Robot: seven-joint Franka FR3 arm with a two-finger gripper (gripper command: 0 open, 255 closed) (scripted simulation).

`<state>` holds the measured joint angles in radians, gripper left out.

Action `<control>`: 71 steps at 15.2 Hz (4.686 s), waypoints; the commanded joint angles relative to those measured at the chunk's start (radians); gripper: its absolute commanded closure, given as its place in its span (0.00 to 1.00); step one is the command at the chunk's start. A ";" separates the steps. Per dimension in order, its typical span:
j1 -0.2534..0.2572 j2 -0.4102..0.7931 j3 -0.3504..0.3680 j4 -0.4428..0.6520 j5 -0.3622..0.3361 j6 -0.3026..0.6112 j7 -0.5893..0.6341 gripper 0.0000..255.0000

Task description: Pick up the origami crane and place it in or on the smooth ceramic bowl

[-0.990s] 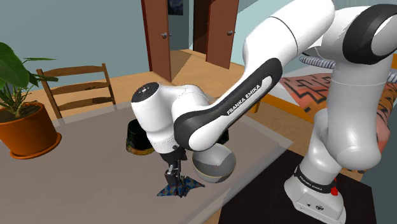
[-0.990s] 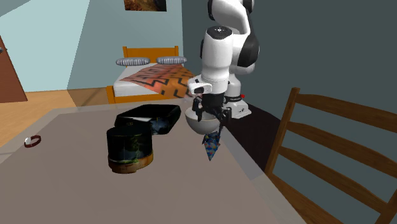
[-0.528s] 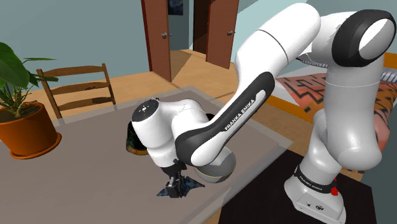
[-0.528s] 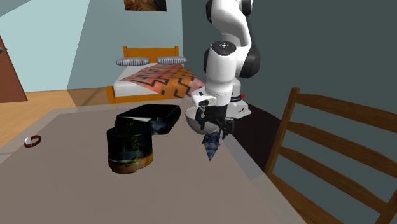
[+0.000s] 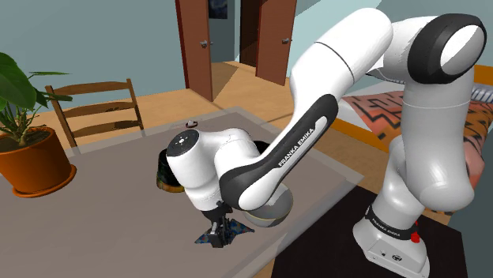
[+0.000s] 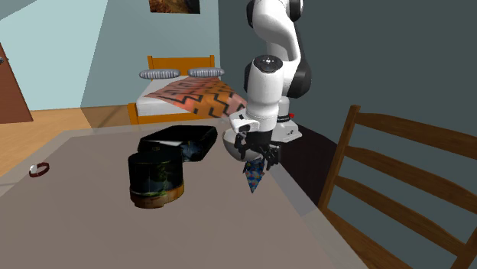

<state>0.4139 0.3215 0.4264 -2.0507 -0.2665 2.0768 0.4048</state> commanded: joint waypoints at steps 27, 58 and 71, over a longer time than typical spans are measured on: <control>-0.017 -0.127 0.023 0.069 0.074 -0.177 -0.063 1.00; -0.104 -0.623 -0.088 -0.258 0.212 -0.275 -0.357 1.00; -0.108 -0.551 -0.073 -0.364 0.192 -0.104 -0.319 1.00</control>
<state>0.3063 -0.2345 0.3527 -2.4088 -0.0727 1.9623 0.0829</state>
